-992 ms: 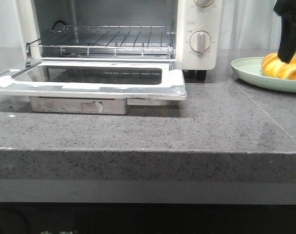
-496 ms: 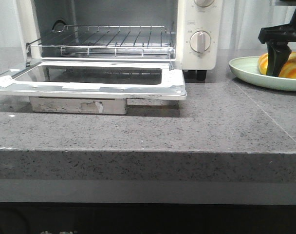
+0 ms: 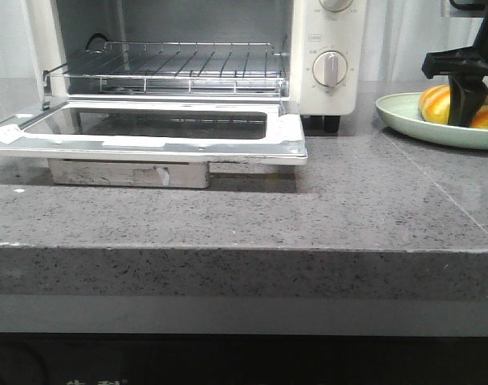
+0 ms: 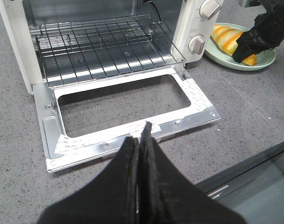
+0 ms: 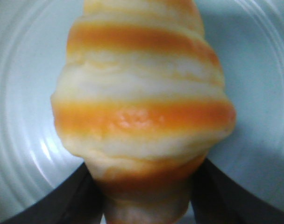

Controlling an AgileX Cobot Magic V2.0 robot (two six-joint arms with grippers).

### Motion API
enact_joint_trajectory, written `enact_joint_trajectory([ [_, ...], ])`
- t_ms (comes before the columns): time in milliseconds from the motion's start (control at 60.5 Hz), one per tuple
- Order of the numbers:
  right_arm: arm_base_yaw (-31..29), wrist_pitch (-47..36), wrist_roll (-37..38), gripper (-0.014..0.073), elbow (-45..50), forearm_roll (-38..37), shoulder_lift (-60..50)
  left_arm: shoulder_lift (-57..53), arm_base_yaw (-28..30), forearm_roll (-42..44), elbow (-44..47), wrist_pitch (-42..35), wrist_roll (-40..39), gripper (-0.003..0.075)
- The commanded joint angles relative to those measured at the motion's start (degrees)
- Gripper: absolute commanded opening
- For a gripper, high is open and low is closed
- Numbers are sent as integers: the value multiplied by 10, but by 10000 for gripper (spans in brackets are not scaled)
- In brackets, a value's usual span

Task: Put bread in oven
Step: 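Close the right gripper on the croissant and lift it, then carry the croissant with the right gripper into the open oven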

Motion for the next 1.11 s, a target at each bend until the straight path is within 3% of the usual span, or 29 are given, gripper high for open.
enact_joint_trajectory([
  [0, -2, 2, -4, 150, -14, -9, -57, 1, -1, -5, -15, -49, -1, -18],
  [331, 30, 48, -19, 150, 33, -5, -212, 1, -1, -5, -15, -49, -1, -18],
  [612, 149, 57, -24, 150, 115, 11, -331, 1, -1, -5, -15, -49, -1, -18],
  [910, 305, 37, 0, 150, 96, 57, -294, 1, -1, -5, -15, -50, -1, -18],
  [1091, 348, 35, 48, 150, 12, 42, -207, 1, -1, -5, -15, -52, -1, -18],
])
